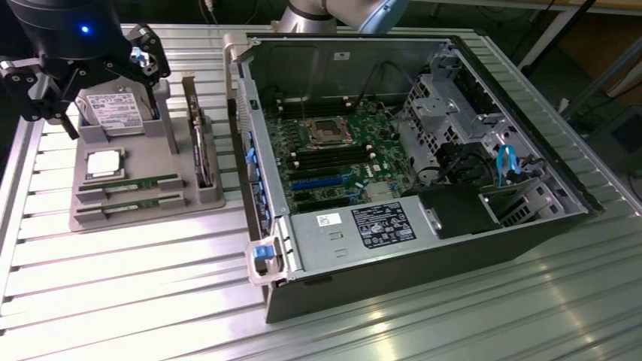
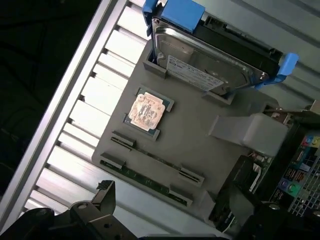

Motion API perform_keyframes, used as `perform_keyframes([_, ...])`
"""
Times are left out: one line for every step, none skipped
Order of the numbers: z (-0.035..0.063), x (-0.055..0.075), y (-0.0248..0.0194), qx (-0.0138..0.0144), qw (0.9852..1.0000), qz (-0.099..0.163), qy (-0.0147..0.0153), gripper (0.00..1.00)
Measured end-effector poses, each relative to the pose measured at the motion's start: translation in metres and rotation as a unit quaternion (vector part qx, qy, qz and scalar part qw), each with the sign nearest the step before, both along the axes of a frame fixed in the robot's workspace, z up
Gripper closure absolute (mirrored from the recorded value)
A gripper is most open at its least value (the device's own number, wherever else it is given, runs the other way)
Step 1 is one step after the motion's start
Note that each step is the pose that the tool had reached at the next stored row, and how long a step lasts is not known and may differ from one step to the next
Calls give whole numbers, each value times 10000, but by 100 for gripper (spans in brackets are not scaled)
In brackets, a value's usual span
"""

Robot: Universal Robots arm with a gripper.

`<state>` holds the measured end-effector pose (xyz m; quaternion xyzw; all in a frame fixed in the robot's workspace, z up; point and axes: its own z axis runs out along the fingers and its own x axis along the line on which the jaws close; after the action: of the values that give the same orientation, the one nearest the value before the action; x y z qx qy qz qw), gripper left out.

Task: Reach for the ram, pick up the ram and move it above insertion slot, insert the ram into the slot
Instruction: 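Pick up the ram and move it above insertion slot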

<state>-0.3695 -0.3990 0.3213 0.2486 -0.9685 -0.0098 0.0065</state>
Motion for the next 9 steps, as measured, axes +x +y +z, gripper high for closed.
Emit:
perform_keyframes([-1,0,0,0,10000,41,-1,1])
perform_keyframes([-1,0,0,0,10000,91,-3,1])
perform_keyframes([-2,0,0,0,9999,136,-5,1])
perform_keyframes([-3,0,0,0,9998,215,-8,1])
perform_keyframes([-4,0,0,0,9995,306,-12,1])
perform_keyframes([-5,0,0,0,9991,421,-18,1])
perform_keyframes([-7,0,0,0,9983,578,-27,1])
perform_keyframes([-8,0,0,0,9977,670,-33,1])
perform_keyframes([-8,0,0,0,9974,716,-36,1])
